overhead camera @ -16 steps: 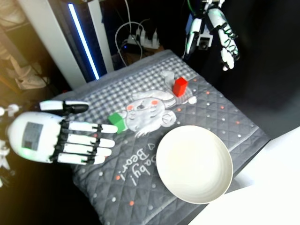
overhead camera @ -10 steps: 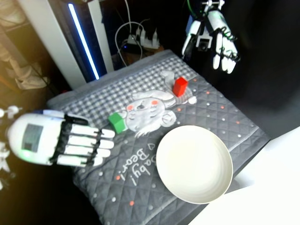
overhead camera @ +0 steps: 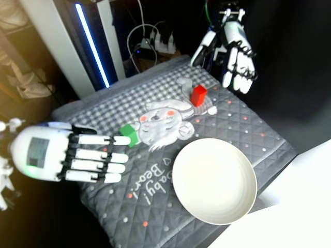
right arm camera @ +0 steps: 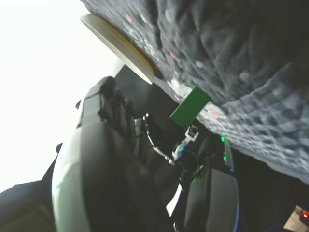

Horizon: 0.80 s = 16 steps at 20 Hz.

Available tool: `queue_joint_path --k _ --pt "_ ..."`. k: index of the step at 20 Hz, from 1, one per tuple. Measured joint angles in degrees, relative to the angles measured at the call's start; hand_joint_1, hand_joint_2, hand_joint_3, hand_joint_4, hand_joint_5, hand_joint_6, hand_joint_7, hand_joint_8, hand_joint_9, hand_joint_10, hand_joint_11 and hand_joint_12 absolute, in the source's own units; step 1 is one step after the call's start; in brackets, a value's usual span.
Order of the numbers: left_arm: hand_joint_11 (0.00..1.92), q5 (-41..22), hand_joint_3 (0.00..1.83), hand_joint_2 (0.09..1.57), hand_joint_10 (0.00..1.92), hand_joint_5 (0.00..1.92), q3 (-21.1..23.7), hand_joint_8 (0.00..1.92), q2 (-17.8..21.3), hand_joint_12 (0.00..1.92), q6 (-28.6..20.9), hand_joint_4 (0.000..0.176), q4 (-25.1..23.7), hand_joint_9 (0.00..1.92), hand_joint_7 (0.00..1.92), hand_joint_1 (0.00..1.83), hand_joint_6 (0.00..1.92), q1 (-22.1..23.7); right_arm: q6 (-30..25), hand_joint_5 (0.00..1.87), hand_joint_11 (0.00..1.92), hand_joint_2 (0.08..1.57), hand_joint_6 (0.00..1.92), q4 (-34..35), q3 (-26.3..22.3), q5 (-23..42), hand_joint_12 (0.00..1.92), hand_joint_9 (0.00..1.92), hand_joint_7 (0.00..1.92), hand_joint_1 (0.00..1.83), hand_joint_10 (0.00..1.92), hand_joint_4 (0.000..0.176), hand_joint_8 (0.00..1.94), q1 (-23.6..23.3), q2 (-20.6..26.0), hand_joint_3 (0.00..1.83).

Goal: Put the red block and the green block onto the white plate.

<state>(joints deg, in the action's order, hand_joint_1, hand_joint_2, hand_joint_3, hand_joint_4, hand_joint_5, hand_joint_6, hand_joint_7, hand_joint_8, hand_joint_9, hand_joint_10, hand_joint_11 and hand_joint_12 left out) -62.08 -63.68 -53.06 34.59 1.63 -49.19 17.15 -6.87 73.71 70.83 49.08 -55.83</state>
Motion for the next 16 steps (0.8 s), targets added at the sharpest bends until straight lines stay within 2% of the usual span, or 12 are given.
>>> queue_joint_path --k 1,2,3,4,7,8,10,12,13,14,15,16 --pt "0.0 0.15 0.0 0.87 0.01 0.41 0.0 0.0 0.0 0.53 -0.59 0.013 -0.76 0.16 0.23 0.94 0.0 0.04 -0.02 0.19 0.0 0.9 0.0 -1.11 0.11 0.04 0.77 0.21 0.22 0.86 0.0 0.16 0.0 -1.73 -0.33 0.0" --pt "0.0 0.26 0.0 0.86 0.01 0.42 0.0 0.0 0.0 0.59 -0.79 0.0 -1.03 0.19 0.24 0.94 0.0 0.04 -0.02 0.18 0.0 0.89 0.0 -1.73 0.26 0.09 0.73 0.19 0.2 0.88 0.0 0.173 0.0 -2.6 -0.81 0.0" --pt "0.0 0.39 0.0 0.87 0.01 0.42 0.0 0.0 -0.02 0.64 -0.79 0.0 -1.05 0.2 0.25 0.93 0.0 0.04 -0.09 0.18 0.0 0.89 0.0 -2.29 0.39 0.0 0.73 0.2 0.21 0.9 0.0 0.171 0.0 -3.26 -1.42 0.0" --pt "0.0 0.85 0.0 0.88 0.01 0.38 -0.35 0.0 -0.31 0.69 -0.79 0.0 -1.16 0.21 0.23 0.96 0.0 0.37 -0.26 0.17 0.04 0.88 0.0 -3.41 0.63 -0.52 0.74 0.22 0.23 0.84 0.01 0.176 0.01 -3.54 -2.29 0.0" --pt "0.0 3.3 0.0 0.87 0.0 0.35 -0.83 0.0 -1.33 0.75 -0.92 0.0 -2.14 0.2 0.21 0.94 0.0 1.29 -2.01 0.2 0.04 0.88 0.01 -5.01 1.81 -1.88 0.74 0.22 0.23 0.87 0.01 0.176 0.01 -4.22 -4.09 0.0" --pt "0.0 4.24 0.0 0.87 0.01 0.39 -1.05 0.0 -1.79 0.82 -1.05 0.0 -3.1 0.22 0.23 0.89 0.0 1.7 -2.23 0.24 0.03 0.88 0.01 -5.01 2.38 -2.38 0.75 0.23 0.24 0.91 0.01 0.162 0.0 -4.37 -4.57 0.0" --pt "0.08 6.12 0.0 0.86 0.02 0.4 -2.12 0.0 -3.26 0.84 -1.46 0.0 -4.81 0.33 0.31 0.89 0.0 2.64 -2.36 0.29 0.06 0.86 0.0 -4.52 3.06 -3.41 0.75 0.28 0.3 0.93 0.01 0.151 0.01 -4.61 -5.09 0.0" --pt "0.05 8.72 0.0 0.85 0.0 0.31 -3.19 0.0 -4.35 0.89 -1.79 0.0 -5.99 0.35 0.31 0.86 0.0 3.69 -2.36 0.35 0.07 0.85 0.0 -4.76 3.58 -4.31 0.77 0.32 0.34 0.99 0.01 0.144 0.0 -4.85 -5.64 0.0" --pt "0.01 9.53 0.0 0.85 0.0 0.31 -3.61 0.0 -4.83 0.91 -1.9 0.009 -6.29 0.33 0.29 0.89 0.0 4.02 -2.36 0.37 0.08 0.85 0.01 -4.68 3.74 -4.79 0.77 0.33 0.36 1.02 0.01 0.147 0.01 -4.98 -5.97 0.0" --pt "0.03 10.34 0.0 0.83 0.01 0.38 -3.69 0.01 -5.03 0.92 -1.92 0.006 -6.51 0.37 0.35 0.95 0.01 4.28 -2.38 0.41 0.08 0.88 0.01 -4.79 3.98 -5.18 0.77 0.36 0.41 1.01 0.01 0.127 0.01 -5.01 -6.36 0.0" --pt "0.01 10.73 0.0 0.82 0.0 0.4 -3.69 0.0 -5.03 0.85 -1.97 0.0 -6.97 0.28 0.26 0.96 0.01 4.39 -2.38 0.47 0.13 0.9 0.0 -4.9 4.17 -5.86 0.74 0.4 0.46 1.0 0.01 0.105 0.0 -5.25 -6.82 0.0" --pt "0.0 10.93 0.0 0.81 0.0 0.4 -3.76 0.0 -5.03 0.73 -2.01 0.007 -7.04 0.22 0.21 0.97 0.0 4.39 -2.4 0.49 0.17 0.92 0.01 -4.92 4.48 -6.12 0.74 0.43 0.49 0.98 0.01 0.095 0.01 -5.38 -7.23 0.0"
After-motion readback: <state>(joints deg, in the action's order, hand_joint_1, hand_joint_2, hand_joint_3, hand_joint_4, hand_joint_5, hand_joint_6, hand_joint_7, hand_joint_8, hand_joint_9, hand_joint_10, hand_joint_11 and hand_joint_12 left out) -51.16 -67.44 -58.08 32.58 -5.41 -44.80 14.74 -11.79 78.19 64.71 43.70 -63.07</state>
